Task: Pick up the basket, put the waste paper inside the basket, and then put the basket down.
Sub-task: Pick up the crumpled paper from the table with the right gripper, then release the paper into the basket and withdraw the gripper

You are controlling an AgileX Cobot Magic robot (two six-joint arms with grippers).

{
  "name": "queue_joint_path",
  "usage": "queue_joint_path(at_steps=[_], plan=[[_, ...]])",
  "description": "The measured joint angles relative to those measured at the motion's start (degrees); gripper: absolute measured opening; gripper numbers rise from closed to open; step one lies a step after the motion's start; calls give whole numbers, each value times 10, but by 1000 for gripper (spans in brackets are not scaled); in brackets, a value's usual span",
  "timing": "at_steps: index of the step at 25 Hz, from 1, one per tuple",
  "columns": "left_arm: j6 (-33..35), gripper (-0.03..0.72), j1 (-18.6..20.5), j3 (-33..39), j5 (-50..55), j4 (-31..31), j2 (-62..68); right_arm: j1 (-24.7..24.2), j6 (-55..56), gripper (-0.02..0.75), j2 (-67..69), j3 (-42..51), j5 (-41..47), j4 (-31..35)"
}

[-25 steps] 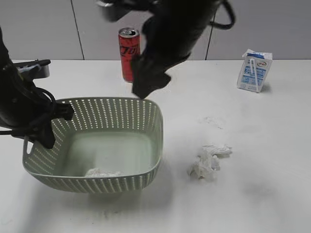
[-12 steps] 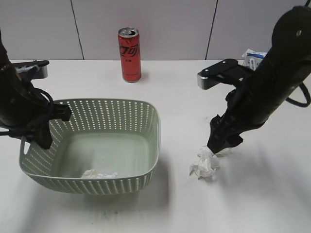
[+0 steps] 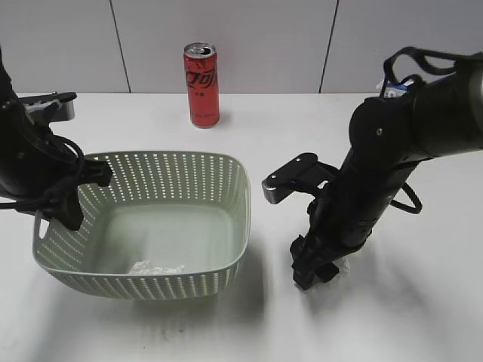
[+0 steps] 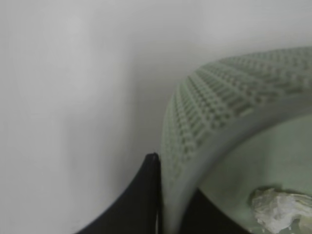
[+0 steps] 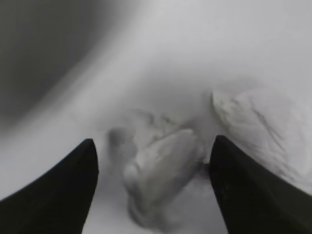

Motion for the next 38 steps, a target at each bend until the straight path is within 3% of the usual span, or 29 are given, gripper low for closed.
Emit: queue_joint_path(at_steps=[2, 4, 8, 10, 18, 26, 29, 34, 36, 38], plan=[[0, 0, 0, 0, -1, -1, 0, 0, 14, 513, 8, -2, -4, -15], [0, 0, 0, 0, -2, -1, 0, 0, 18, 438, 12, -5, -6, -25], [0, 0, 0, 0, -3, -1, 0, 0, 21, 134, 14, -7, -6, -31], [0, 0, 0, 0, -3, -1, 0, 0, 22, 44, 14, -13, 7, -31], [0, 0, 0, 0, -3, -2, 0, 35, -16, 34, -108, -79, 65, 10], [0, 0, 0, 0, -3, -2, 0, 127, -82, 31, -115, -183, -17, 105], [0, 0, 0, 0, -3, -3, 0, 139, -85, 115, -77, -187, -28, 114], [0, 0, 0, 0, -3, -3, 0, 137, -74, 578, -64, -188, -24, 107], [0, 0, 0, 0, -3, -3, 0, 128, -34, 613, -83, -188, -11, 79], [0, 0, 0, 0, -3, -3, 0, 103, 12, 597, -110, -189, 21, 35]])
